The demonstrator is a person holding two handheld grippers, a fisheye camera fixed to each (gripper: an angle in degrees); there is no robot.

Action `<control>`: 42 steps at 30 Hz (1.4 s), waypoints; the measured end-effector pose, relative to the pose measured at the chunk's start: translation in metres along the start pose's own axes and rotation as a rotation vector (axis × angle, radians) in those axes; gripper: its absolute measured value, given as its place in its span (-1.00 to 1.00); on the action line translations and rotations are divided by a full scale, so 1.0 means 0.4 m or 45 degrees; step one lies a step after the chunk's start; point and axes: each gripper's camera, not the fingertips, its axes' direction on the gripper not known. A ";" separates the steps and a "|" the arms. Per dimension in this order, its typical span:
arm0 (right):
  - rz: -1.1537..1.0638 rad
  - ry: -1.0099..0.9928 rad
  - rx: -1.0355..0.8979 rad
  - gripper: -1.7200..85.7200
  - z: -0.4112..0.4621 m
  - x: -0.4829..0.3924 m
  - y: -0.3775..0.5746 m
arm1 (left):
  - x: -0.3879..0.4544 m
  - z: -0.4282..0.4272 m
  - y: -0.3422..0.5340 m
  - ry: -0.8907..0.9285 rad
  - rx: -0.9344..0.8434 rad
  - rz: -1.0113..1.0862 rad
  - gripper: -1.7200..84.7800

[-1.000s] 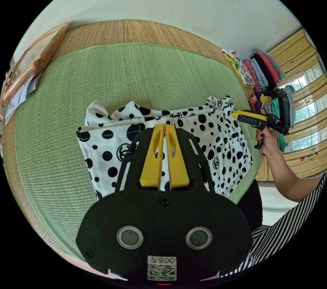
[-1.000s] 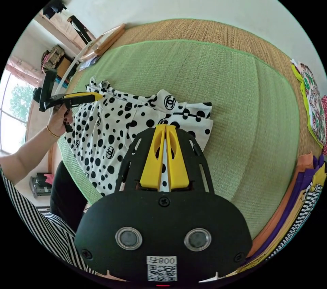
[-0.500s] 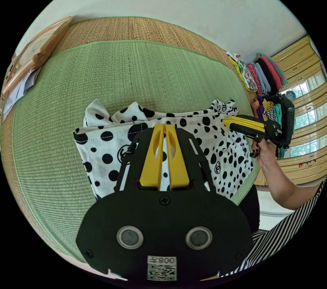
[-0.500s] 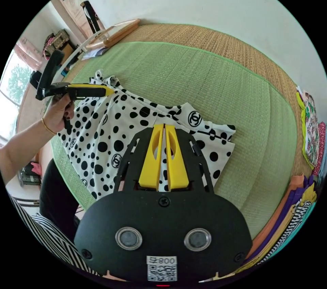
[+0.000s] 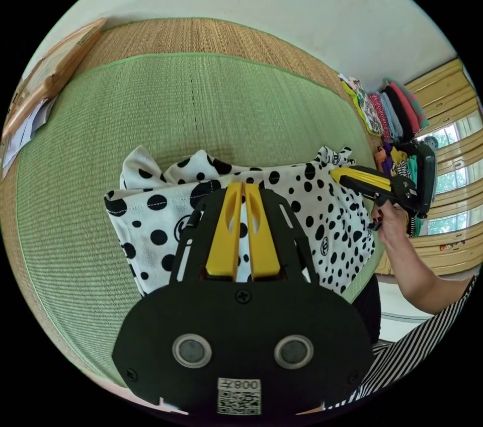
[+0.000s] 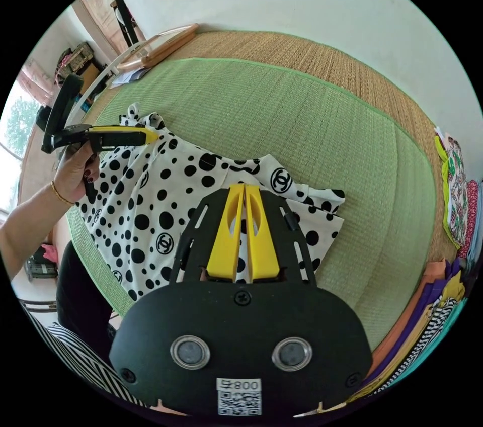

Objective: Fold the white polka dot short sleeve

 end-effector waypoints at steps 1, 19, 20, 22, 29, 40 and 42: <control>0.010 -0.020 -0.011 -0.96 0.005 0.004 0.001 | 0.005 -0.001 0.002 0.013 0.013 -0.008 -0.94; 0.099 -0.029 -0.041 -0.96 -0.042 0.040 0.132 | 0.104 0.050 0.087 -0.038 -0.076 -0.072 -0.92; 0.099 -0.035 -0.058 -0.96 -0.043 0.042 0.129 | 0.128 0.045 0.090 -0.073 -0.080 -0.028 -0.93; 0.077 -0.043 -0.040 -0.96 -0.068 0.035 0.134 | 0.174 0.036 0.099 -0.173 -0.092 0.065 -0.93; 0.007 -0.104 -0.003 -0.96 -0.157 -0.038 0.232 | 0.386 0.069 0.200 -0.681 -0.278 0.475 -0.95; 0.085 -0.186 -0.231 -0.96 -0.100 -0.063 0.411 | 0.500 0.148 0.383 -0.872 -0.505 0.652 -0.96; 0.100 -0.195 -0.240 -0.96 -0.113 -0.052 0.407 | 0.510 0.127 0.401 -0.859 -0.485 0.645 -0.96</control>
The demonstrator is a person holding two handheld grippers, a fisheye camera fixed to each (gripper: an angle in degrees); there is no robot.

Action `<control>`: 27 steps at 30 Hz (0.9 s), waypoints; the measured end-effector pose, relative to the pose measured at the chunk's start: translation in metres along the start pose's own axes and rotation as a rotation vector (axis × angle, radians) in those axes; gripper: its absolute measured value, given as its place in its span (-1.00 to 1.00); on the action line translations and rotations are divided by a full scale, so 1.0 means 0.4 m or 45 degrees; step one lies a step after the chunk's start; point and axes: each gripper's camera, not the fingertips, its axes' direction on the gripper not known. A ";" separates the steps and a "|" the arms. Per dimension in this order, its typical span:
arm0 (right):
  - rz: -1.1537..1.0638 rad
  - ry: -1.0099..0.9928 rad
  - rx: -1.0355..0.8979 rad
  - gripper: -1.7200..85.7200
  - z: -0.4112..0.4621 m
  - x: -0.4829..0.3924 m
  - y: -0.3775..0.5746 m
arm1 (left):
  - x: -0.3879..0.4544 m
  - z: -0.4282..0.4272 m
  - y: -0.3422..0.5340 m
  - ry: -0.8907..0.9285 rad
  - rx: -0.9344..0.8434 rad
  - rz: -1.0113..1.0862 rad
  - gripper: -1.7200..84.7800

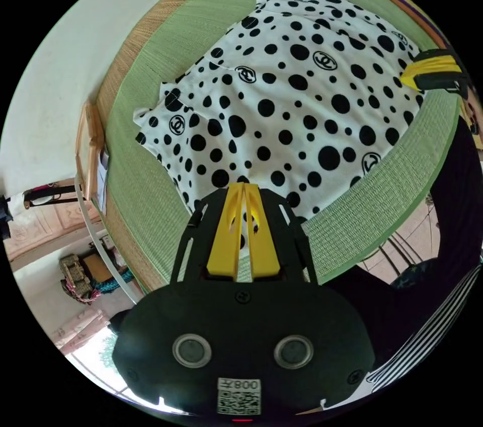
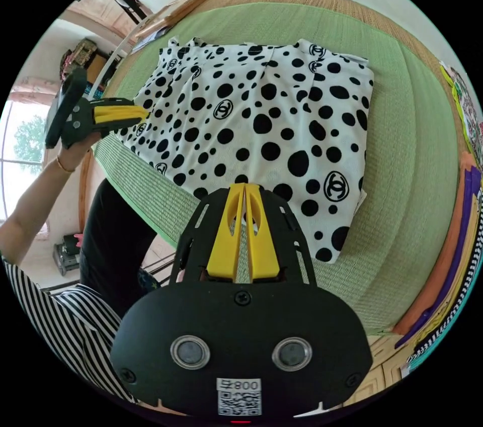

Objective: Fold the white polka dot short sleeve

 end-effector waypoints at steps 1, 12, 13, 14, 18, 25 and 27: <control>-0.008 0.013 0.015 -0.96 -0.018 -0.002 0.004 | 0.001 -0.015 0.019 0.006 0.024 -0.020 -0.96; 0.301 -0.017 0.194 -0.93 -0.163 0.184 0.245 | -0.084 0.028 0.295 0.463 0.065 -0.499 -0.94; 0.335 -0.040 0.193 -0.92 -0.164 0.206 0.264 | -0.095 0.041 0.313 0.487 0.056 -0.550 -0.93; 0.347 -0.053 0.193 -0.91 -0.164 0.214 0.270 | -0.107 0.050 0.329 0.511 0.057 -0.603 -0.93; 0.379 -0.058 0.192 -0.86 -0.168 0.243 0.274 | -0.144 0.075 0.367 0.601 0.090 -0.755 -0.94; 0.396 -0.048 0.125 -0.87 -0.140 0.290 0.250 | -0.149 0.147 0.377 0.699 0.019 -0.808 -0.94; 0.392 -0.044 0.103 -0.90 -0.131 0.295 0.245 | -0.149 0.152 0.384 0.726 0.030 -0.826 -0.94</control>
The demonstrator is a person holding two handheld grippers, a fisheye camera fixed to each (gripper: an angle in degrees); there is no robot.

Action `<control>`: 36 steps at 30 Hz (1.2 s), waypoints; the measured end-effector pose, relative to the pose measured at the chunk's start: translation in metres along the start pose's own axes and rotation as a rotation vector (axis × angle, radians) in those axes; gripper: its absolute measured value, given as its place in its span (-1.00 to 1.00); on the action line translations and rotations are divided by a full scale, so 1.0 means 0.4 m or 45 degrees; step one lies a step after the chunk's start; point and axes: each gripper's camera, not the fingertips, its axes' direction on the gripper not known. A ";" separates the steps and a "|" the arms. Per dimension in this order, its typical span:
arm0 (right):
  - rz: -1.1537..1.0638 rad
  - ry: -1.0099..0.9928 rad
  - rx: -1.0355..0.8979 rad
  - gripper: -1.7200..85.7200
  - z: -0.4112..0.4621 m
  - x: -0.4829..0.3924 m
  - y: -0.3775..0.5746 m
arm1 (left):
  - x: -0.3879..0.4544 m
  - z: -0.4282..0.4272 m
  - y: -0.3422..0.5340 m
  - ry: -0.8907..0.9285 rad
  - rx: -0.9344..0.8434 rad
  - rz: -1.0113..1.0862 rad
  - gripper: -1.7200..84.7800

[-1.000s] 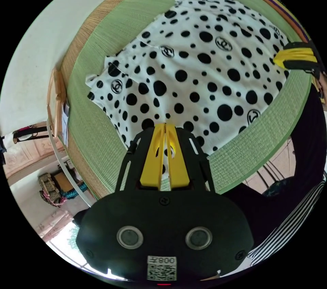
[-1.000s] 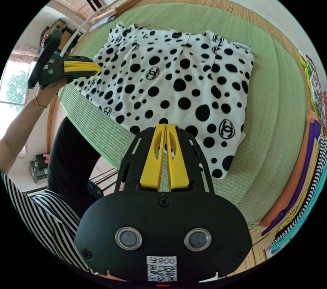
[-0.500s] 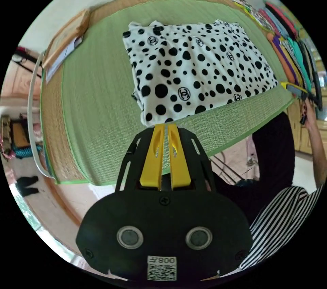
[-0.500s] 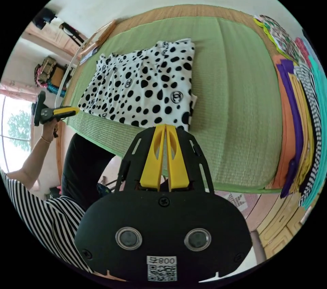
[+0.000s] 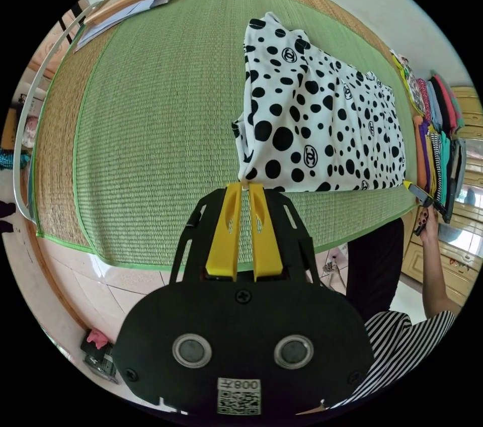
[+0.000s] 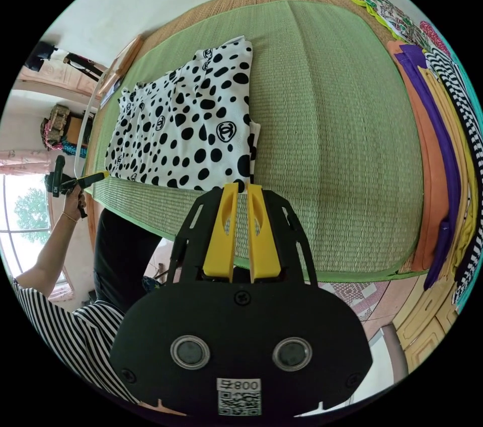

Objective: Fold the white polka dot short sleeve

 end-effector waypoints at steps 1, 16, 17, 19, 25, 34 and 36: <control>-0.003 -0.010 -0.008 -0.92 0.001 0.004 -0.002 | -0.004 0.001 0.005 0.013 -0.003 0.000 -0.94; -0.048 -0.039 -0.075 -0.95 -0.032 0.053 0.067 | 0.071 0.053 0.074 -0.197 -0.085 0.123 -0.94; -0.051 -0.032 -0.077 -0.95 -0.033 0.052 0.066 | 0.083 0.057 0.078 -0.226 -0.089 0.134 -0.94; -0.072 0.007 -0.100 -0.95 -0.035 0.046 0.061 | 0.097 0.057 0.086 -0.251 -0.077 0.143 -0.94; -0.072 0.011 -0.125 -0.96 -0.048 0.060 0.060 | 0.141 0.043 0.148 -0.243 0.070 0.158 -0.93; -0.117 -0.004 -0.118 -0.96 -0.090 0.081 0.058 | 0.450 0.110 0.231 0.060 0.203 0.568 -0.92; -0.136 -0.016 -0.109 -0.96 -0.103 0.081 0.058 | 0.548 0.133 0.232 0.120 0.198 0.709 -0.91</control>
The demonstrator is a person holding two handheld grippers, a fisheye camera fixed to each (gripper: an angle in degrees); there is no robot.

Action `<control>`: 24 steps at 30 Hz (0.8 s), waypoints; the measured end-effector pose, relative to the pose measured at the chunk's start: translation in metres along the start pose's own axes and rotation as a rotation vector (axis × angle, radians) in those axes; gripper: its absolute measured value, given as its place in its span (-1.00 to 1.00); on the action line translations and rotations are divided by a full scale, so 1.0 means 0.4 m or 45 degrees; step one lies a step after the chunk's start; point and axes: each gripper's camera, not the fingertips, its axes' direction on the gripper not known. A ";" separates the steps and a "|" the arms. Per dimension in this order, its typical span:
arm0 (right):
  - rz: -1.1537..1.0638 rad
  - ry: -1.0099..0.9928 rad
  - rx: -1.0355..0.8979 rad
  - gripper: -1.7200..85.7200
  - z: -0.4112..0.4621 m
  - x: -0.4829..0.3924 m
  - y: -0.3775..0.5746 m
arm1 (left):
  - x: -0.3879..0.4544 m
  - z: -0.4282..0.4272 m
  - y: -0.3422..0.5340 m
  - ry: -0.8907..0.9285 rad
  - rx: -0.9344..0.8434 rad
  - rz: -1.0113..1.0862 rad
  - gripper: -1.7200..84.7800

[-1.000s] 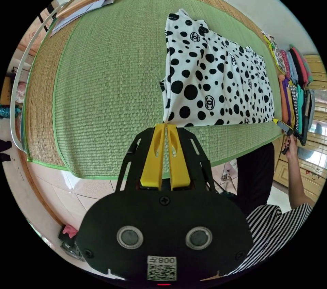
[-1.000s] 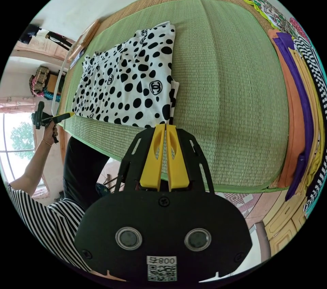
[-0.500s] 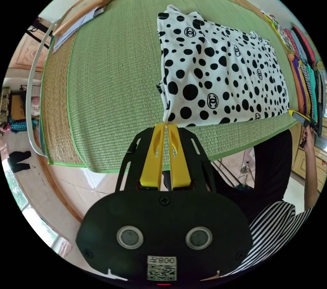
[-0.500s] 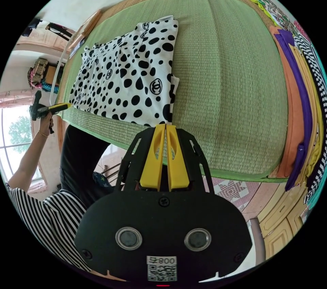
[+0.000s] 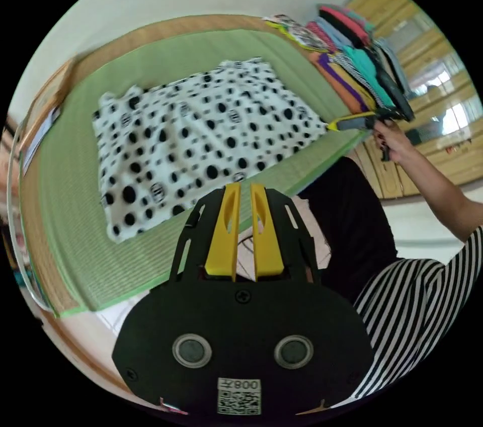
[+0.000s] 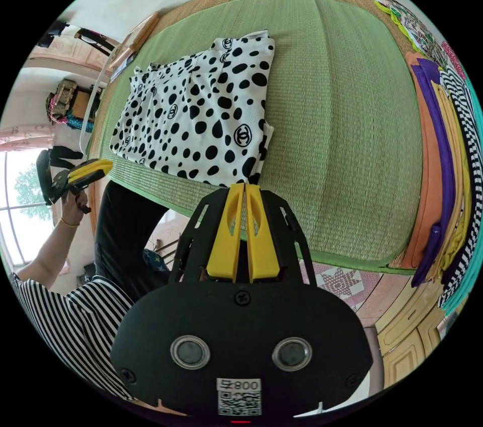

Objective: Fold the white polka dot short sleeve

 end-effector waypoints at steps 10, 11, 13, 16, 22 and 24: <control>-0.120 -0.119 0.073 -0.96 -0.090 0.013 0.011 | 0.352 0.145 -0.230 -0.012 -0.004 0.523 -0.80; -0.125 -0.130 0.078 -0.96 -0.095 0.016 0.011 | 0.373 0.169 -0.244 -0.034 -0.023 0.547 -0.79; -0.140 -0.170 0.094 -0.96 -0.111 0.030 0.010 | 0.397 0.208 -0.259 -0.098 -0.057 0.572 -0.79; -0.149 -0.221 0.109 -0.96 -0.123 0.053 0.010 | 0.415 0.262 -0.272 -0.138 -0.116 0.562 -0.83; -0.154 -0.316 0.127 -0.95 -0.127 0.129 0.013 | 0.411 0.297 -0.270 -0.116 -0.097 0.480 -0.92; -0.104 -0.350 0.169 -0.95 -0.132 0.179 0.008 | 0.403 0.303 -0.267 -0.081 -0.090 0.459 -0.93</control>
